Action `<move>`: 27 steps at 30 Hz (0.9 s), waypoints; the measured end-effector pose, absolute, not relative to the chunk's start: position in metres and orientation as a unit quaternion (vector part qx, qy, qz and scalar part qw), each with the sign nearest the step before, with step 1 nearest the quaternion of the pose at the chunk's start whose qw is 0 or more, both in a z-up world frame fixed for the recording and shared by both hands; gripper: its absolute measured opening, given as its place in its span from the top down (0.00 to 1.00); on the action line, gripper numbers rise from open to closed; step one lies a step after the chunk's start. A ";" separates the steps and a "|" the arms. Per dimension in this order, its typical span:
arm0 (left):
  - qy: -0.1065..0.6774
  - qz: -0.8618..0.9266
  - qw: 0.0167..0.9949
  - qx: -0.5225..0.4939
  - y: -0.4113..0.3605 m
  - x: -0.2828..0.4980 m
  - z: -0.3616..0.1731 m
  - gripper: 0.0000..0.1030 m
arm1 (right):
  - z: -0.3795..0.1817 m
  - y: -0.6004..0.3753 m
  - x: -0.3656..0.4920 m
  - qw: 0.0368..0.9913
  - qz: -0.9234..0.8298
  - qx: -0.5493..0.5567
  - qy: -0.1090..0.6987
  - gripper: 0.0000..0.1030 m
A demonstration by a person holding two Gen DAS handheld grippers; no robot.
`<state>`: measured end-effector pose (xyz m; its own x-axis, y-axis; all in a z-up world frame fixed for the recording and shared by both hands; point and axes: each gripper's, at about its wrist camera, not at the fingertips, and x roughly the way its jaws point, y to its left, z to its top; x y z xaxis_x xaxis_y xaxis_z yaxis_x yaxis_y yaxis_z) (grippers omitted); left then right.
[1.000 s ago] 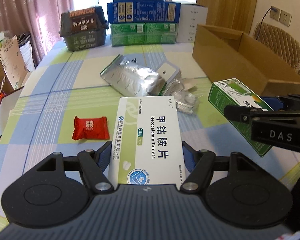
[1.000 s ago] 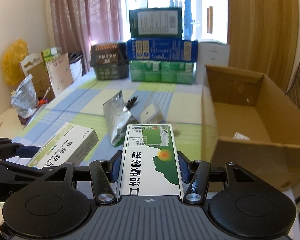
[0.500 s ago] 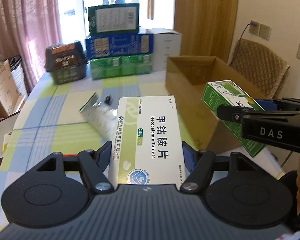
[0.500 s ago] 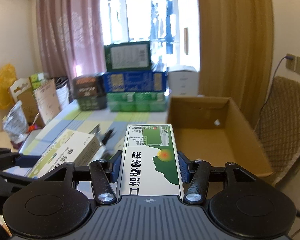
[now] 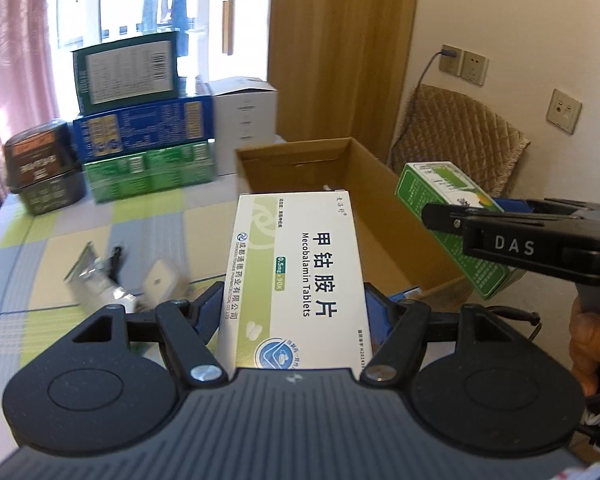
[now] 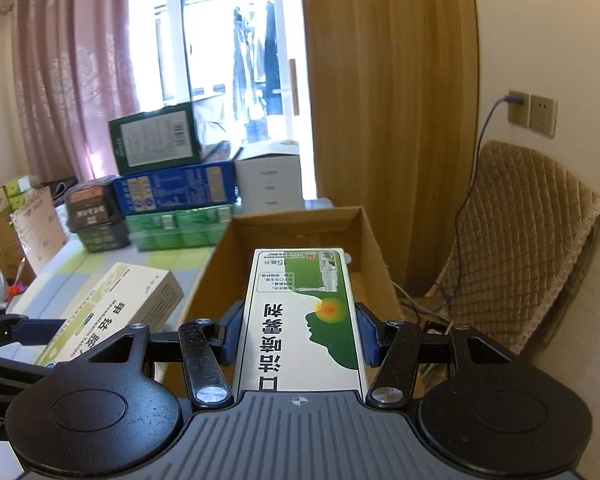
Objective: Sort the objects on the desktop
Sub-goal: 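Carry both held boxes over the cardboard box with both tools, then open both tools to drop the two boxes into the cardboard box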
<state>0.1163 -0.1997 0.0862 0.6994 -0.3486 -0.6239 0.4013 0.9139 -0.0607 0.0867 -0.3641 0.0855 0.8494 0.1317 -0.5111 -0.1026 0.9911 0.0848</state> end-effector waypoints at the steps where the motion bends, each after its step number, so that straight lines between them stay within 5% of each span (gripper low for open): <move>1: 0.331 -0.206 0.920 0.041 -0.206 0.121 0.085 0.36 | 0.083 -0.367 0.091 0.961 0.060 0.028 0.269 0.49; 27: 0.364 -0.232 0.901 0.049 -0.261 0.205 0.034 0.34 | 0.038 -0.400 0.157 0.950 0.047 0.042 0.304 0.49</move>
<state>0.2047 -0.2611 0.0338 0.6280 -0.3818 -0.6782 0.4531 0.8878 -0.0802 0.1567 -0.3995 0.0377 0.8103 0.1142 -0.5749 -0.0636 0.9922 0.1074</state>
